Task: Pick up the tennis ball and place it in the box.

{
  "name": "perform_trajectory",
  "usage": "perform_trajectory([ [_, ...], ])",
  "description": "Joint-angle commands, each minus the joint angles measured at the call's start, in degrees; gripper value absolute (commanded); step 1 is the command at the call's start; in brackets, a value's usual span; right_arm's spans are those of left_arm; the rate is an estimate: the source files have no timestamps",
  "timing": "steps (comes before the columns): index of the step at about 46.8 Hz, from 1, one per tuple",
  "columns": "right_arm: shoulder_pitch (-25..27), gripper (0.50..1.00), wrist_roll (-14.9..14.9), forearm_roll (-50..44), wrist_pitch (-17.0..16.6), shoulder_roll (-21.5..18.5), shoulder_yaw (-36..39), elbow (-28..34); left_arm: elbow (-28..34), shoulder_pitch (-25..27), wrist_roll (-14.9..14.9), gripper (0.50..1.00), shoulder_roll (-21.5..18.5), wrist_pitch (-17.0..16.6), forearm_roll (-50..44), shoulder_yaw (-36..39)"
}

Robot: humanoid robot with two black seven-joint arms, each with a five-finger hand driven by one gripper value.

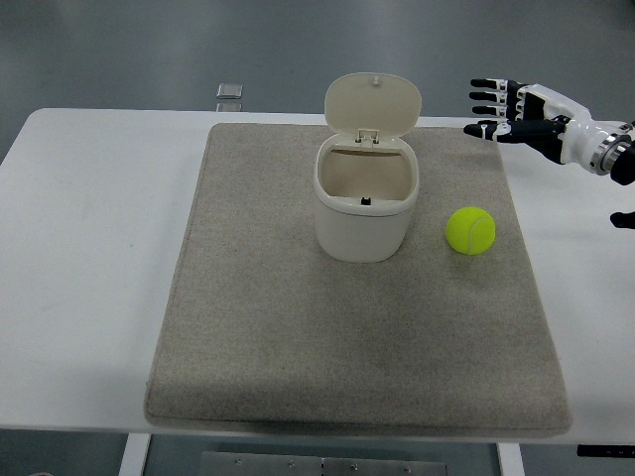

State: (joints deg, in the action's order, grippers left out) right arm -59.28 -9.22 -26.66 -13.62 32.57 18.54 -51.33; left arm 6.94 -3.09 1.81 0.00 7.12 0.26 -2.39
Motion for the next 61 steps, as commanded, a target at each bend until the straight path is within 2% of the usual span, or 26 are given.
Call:
perform_trajectory([
  [1,0.13,0.921,-1.15,-4.27,-1.41,2.31,0.09,-1.22,0.00,0.02,-0.05,0.996,0.00,0.00,0.00,0.02],
  [11,1.27,0.919,-4.84,-16.65,-4.31,3.64,-0.09,-2.63,0.00,0.02,0.04,0.996,0.00,0.00,0.00,0.02],
  [19,1.45,0.919,-8.44,-29.57,-4.49,3.90,-1.31,-4.92,0.00,0.02,0.04,0.996,0.00,0.00,0.00,-0.07],
  [24,1.01,0.917,-10.38,-35.03,-4.40,5.92,-3.16,-5.62,0.00,0.02,0.04,0.996,0.00,0.00,0.00,0.02],
  [38,1.27,0.917,-11.79,-44.35,-4.05,6.36,-3.95,-7.64,0.00,0.02,0.04,0.996,0.00,0.00,0.00,0.02],
  [44,0.92,0.915,-11.79,-45.67,-2.56,6.10,-6.67,-7.64,0.00,0.02,0.04,0.996,0.00,0.00,0.00,0.02],
  [61,1.27,0.903,-11.79,-46.99,0.70,4.34,-8.17,-7.29,0.00,0.02,0.04,0.996,0.00,0.00,0.00,0.02],
])
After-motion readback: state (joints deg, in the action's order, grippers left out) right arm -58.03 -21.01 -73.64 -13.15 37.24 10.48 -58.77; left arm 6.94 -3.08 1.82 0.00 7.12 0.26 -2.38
